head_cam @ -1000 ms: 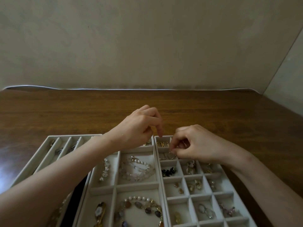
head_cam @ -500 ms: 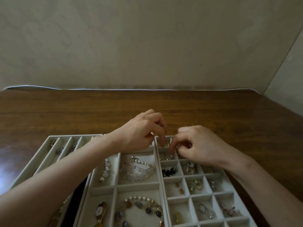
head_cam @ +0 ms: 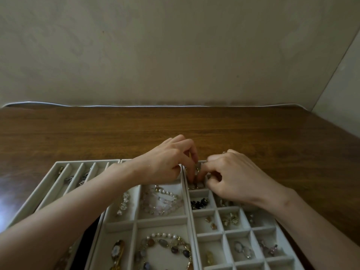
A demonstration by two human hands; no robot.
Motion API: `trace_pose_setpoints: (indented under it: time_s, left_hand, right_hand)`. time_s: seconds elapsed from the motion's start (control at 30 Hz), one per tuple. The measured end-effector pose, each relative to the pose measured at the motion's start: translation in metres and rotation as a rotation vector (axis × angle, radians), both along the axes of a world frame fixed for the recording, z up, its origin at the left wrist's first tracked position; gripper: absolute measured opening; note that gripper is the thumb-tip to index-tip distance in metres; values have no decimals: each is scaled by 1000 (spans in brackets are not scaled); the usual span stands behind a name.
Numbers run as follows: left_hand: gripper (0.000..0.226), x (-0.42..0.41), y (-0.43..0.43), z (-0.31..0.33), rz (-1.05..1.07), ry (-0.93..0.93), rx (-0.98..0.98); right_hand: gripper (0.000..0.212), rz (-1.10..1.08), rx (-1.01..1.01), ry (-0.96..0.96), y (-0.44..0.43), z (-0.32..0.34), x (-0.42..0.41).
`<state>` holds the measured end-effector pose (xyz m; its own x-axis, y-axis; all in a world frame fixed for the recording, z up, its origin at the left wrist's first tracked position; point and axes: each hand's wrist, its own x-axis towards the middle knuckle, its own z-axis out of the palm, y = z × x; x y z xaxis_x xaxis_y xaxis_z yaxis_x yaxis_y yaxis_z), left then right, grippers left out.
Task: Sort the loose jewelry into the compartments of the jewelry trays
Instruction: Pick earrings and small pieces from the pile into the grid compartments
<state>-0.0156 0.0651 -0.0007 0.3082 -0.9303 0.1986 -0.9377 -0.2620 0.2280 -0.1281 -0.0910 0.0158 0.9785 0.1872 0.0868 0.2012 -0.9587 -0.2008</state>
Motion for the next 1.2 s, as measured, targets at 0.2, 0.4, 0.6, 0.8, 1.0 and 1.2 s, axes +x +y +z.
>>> trace_pose_setpoints:
  time_s: [0.2, 0.4, 0.6, 0.8, 1.0, 1.2]
  left_hand:
    - [43, -2, -2, 0, 87, 47, -163]
    - [25, 0, -6, -9, 169, 44, -193]
    - [17, -4, -27, -4, 158, 5, -124]
    - [18, -2, -50, 4, 173, -14, 57]
    - [24, -10, -54, 9, 228, 228, -167]
    - [34, -17, -54, 11, 242, 338, -279]
  right_hand:
    - [21, -151, 308, -84, -39, 8, 3]
    - [15, -190, 215, -67, -58, -6, 12]
    - [8, -160, 84, -128, -45, -16, 17]
    - [8, -166, 66, -184, -41, -18, 19]
    - [4, -224, 415, -185, -47, -8, 16]
    - [3, -244, 670, -180, -39, -14, 17]
